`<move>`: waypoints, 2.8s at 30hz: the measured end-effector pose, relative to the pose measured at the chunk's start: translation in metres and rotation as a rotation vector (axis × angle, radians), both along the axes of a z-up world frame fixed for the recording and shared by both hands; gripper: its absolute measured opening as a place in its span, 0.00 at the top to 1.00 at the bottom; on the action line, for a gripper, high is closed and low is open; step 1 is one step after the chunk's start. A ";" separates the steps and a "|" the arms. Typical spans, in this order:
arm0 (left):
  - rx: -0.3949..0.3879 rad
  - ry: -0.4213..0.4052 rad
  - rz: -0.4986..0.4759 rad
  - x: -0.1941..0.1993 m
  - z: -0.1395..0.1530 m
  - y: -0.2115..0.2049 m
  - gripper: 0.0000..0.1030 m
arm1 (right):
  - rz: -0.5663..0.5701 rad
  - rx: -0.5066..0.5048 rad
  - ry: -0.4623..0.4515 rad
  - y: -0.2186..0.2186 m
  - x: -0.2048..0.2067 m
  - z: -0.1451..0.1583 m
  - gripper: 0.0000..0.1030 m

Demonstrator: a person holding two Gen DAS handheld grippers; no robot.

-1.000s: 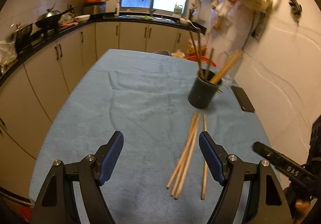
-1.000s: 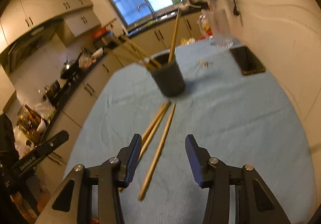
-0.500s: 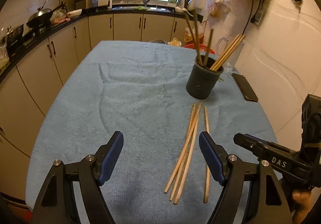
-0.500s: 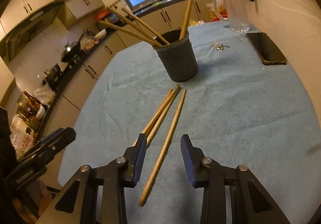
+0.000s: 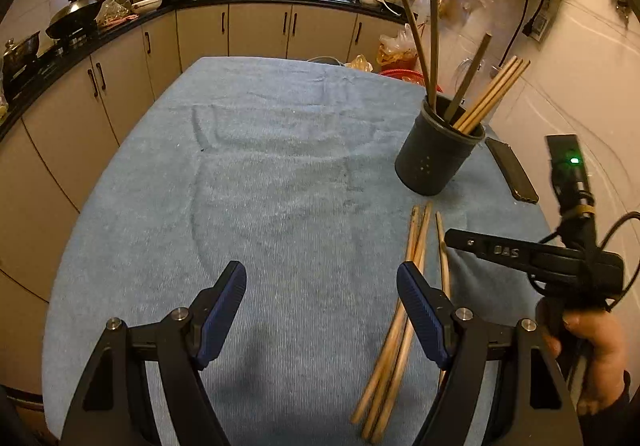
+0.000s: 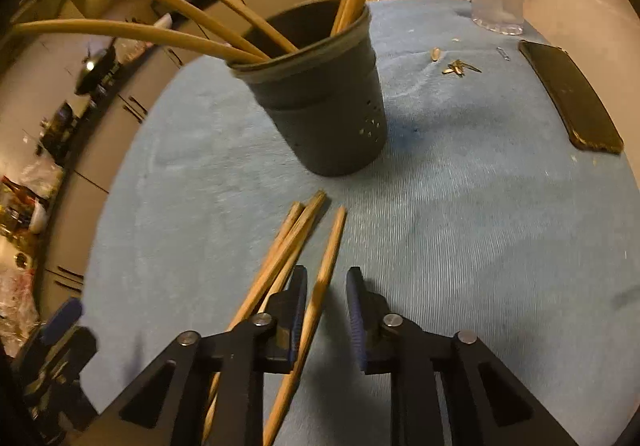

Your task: Organize utensils

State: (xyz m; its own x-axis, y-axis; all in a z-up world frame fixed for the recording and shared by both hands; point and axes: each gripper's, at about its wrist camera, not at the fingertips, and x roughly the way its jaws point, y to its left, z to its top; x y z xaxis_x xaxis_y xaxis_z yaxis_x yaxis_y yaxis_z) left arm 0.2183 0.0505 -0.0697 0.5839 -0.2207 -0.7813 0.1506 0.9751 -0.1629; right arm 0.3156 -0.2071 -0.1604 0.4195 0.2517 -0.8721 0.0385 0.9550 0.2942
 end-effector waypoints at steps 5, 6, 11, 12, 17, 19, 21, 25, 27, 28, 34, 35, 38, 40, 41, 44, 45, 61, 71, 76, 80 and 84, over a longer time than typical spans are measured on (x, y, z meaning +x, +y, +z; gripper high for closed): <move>0.022 -0.009 -0.014 0.011 0.000 -0.008 0.24 | 0.049 -0.143 0.021 0.018 0.012 -0.007 0.87; 0.034 -0.015 -0.022 0.012 0.001 -0.011 0.24 | 0.052 -0.162 0.022 0.019 0.012 -0.007 0.88; 0.078 -0.024 -0.131 0.018 0.002 -0.035 0.24 | 0.026 -0.108 0.010 0.000 0.002 -0.007 0.93; 0.089 -0.011 -0.159 0.022 -0.001 -0.043 0.24 | 0.017 -0.090 0.010 -0.007 -0.002 -0.007 0.93; 0.109 0.019 -0.279 0.040 -0.016 -0.081 0.36 | -0.062 -0.049 -0.001 -0.043 -0.018 -0.005 0.93; 0.102 0.045 -0.310 0.050 -0.022 -0.095 0.43 | -0.085 -0.039 -0.005 -0.056 -0.023 -0.006 0.93; 0.098 0.073 -0.331 0.059 -0.028 -0.108 0.60 | -0.096 -0.023 -0.006 -0.065 -0.026 -0.007 0.93; 0.135 0.096 -0.359 0.076 -0.038 -0.129 0.70 | -0.085 -0.013 -0.017 -0.068 -0.027 -0.009 0.93; 0.154 0.099 -0.362 0.079 -0.041 -0.135 0.73 | -0.081 -0.003 -0.024 -0.070 -0.028 -0.008 0.93; 0.161 0.101 -0.369 0.080 -0.043 -0.138 0.73 | -0.081 0.005 -0.026 -0.070 -0.028 -0.008 0.93; 0.217 0.100 -0.370 0.084 -0.054 -0.148 0.83 | -0.086 0.034 -0.032 -0.069 -0.032 -0.011 0.93; 0.221 0.095 -0.370 0.084 -0.055 -0.152 0.86 | -0.086 0.035 -0.034 -0.069 -0.032 -0.011 0.93; 0.203 0.097 -0.362 0.086 -0.054 -0.151 0.92 | -0.091 0.042 -0.036 -0.071 -0.032 -0.010 0.93; 0.187 0.085 -0.348 0.084 -0.048 -0.145 0.92 | -0.095 0.047 -0.040 -0.072 -0.033 -0.009 0.93; 0.177 0.078 -0.342 0.082 -0.044 -0.139 0.92 | -0.092 0.052 -0.043 -0.072 -0.033 -0.008 0.93; 0.132 0.044 -0.311 0.073 -0.024 -0.125 0.93 | -0.094 0.062 -0.063 -0.071 -0.037 -0.002 0.93; 0.116 0.027 -0.302 0.070 -0.015 -0.120 0.93 | -0.094 0.065 -0.075 -0.070 -0.039 0.002 0.93; -0.039 -0.197 -0.034 -0.027 0.086 0.010 0.93 | -0.060 -0.007 -0.426 -0.031 -0.131 0.107 0.93; -0.118 -0.075 -0.019 -0.017 0.055 0.025 0.82 | -0.048 -0.039 -0.504 -0.015 -0.176 0.137 0.93; -0.028 0.074 -0.002 0.035 0.004 0.008 0.56 | -0.066 -0.028 -0.498 -0.020 -0.177 0.134 0.93; 0.029 0.165 0.005 0.070 -0.028 -0.008 0.56 | -0.079 -0.012 -0.484 -0.027 -0.170 0.129 0.93; 0.049 0.239 0.013 0.099 -0.052 -0.018 0.58 | -0.084 0.007 -0.466 -0.033 -0.159 0.123 0.93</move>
